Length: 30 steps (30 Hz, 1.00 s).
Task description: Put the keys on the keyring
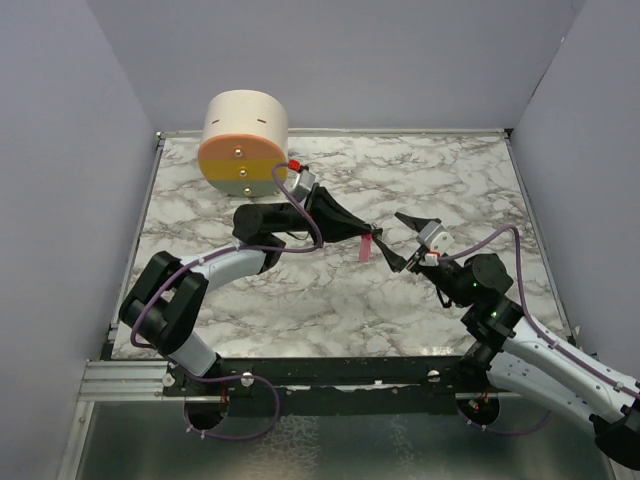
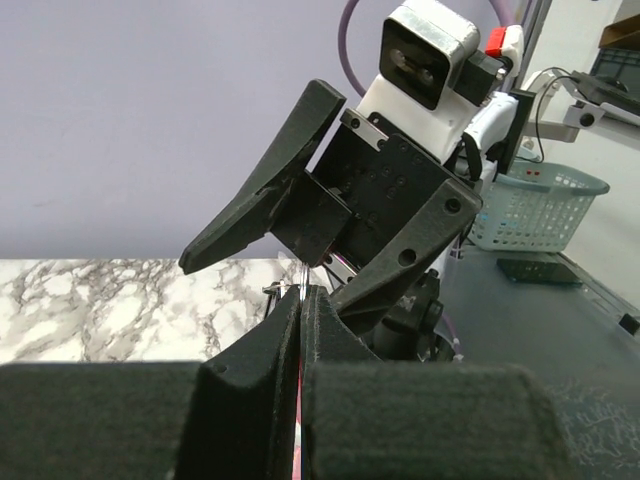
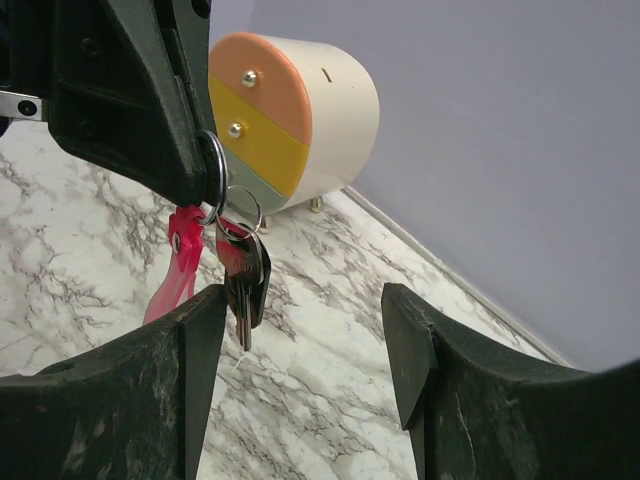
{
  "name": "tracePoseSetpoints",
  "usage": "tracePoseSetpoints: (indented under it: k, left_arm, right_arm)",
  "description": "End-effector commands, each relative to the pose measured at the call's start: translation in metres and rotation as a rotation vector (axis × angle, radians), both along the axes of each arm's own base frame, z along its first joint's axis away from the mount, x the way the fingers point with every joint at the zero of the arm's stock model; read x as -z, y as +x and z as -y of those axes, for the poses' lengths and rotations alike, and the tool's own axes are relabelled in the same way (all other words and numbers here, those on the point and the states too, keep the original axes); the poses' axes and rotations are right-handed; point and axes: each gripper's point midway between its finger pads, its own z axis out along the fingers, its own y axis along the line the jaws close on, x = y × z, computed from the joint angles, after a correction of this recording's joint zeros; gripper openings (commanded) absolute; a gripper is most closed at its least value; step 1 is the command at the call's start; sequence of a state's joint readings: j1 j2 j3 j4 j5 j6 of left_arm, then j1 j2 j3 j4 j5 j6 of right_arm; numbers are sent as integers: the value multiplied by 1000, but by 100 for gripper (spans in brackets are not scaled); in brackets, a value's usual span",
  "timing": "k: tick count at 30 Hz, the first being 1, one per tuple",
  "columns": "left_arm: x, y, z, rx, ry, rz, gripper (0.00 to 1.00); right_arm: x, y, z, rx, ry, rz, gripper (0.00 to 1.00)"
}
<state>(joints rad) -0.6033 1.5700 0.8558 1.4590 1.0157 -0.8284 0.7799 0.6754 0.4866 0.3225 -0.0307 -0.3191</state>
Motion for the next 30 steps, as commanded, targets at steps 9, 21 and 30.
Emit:
tracePoseSetpoints:
  k: [9, 21, 30]
  left_arm:
    - [1, -15, -5, 99, -17, 8, 0]
    - [-5, -13, -4, 104, -32, 2, 0]
    - [-19, -9, -6, 67, -90, -10, 0]
  right_arm:
    - [-31, -10, -9, -67, 28, 88, 63]
    - [-30, -10, -22, -121, 9, 71, 12]
    - [-19, -7, -23, -113, 2, 46, 1]
